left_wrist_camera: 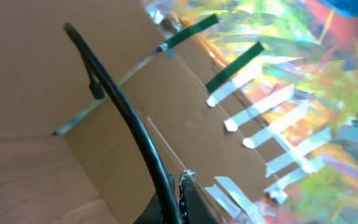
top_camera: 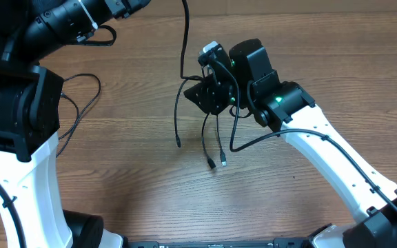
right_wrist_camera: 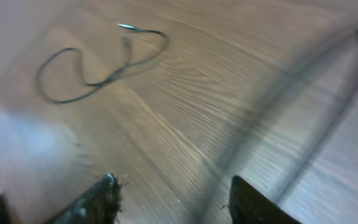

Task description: Untangle cables

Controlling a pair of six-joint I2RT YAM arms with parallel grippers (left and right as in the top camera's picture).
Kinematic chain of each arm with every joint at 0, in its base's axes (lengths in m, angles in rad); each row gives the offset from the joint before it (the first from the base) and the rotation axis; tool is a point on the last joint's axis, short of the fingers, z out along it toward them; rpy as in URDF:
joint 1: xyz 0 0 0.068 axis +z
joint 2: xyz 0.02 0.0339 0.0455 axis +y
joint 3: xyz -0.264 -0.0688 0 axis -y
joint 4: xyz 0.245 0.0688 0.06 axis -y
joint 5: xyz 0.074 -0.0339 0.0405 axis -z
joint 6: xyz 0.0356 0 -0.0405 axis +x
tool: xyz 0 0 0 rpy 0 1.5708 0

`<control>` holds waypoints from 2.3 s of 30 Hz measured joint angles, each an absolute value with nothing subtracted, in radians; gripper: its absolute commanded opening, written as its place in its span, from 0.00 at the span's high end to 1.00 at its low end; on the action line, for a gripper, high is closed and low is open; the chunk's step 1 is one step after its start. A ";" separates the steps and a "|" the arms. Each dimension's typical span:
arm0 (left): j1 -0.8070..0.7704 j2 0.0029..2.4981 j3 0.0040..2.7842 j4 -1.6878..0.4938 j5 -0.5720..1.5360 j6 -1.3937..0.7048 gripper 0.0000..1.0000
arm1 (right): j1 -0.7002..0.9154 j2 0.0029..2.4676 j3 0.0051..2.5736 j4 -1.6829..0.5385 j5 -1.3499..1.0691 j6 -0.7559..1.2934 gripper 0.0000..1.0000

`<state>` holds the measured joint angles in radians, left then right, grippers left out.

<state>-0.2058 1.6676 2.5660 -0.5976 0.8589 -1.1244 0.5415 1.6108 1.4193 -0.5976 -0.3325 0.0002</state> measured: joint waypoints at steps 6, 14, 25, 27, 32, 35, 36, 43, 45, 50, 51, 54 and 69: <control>-0.139 1.668 2.566 -0.447 0.904 -1.219 0.96 | 0.532 1.691 1.419 -0.686 -0.146 0.023 0.81; 0.038 1.668 2.566 -0.224 0.989 -1.407 0.96 | 0.449 1.793 1.419 -0.692 0.001 0.186 0.79; 0.277 1.668 2.567 -0.060 1.098 -1.629 0.96 | 0.293 1.813 1.419 -0.701 -0.042 0.260 0.34; 0.278 1.668 2.567 -0.059 1.129 -1.632 0.96 | 0.276 1.813 1.419 -0.679 -0.136 0.221 0.30; 0.278 1.668 2.567 -0.060 1.206 -1.623 0.96 | 0.272 1.813 1.419 -0.579 -0.501 0.090 0.29; 0.278 1.668 2.567 -0.071 1.240 -1.612 0.96 | 0.289 1.813 1.419 -0.484 -0.735 0.047 0.30; 0.278 1.668 2.567 -0.091 1.250 -1.600 0.96 | 0.299 1.813 1.420 -0.450 -0.804 0.040 0.29; 0.277 1.681 2.572 -0.412 1.268 -1.439 0.96 | 0.439 1.813 1.422 -0.241 -1.129 0.016 0.28; 0.277 1.701 2.572 -0.442 1.267 -1.400 0.96 | 0.485 1.813 1.422 -0.191 -1.166 0.026 0.28; 0.252 1.745 2.571 -0.449 1.230 -1.353 0.96 | 0.572 1.813 1.423 -0.103 -1.202 0.041 0.28; 0.239 1.751 2.571 -0.449 1.218 -1.349 0.96 | 0.583 1.813 1.423 -0.087 -1.205 0.044 0.28; 0.192 1.757 2.571 -0.449 1.184 -1.336 0.96 | 0.601 1.813 1.423 -0.060 -1.194 0.049 0.28; 0.074 1.757 2.571 -0.449 1.123 -1.322 0.96 | 0.542 1.813 1.423 -0.040 -0.963 0.126 0.14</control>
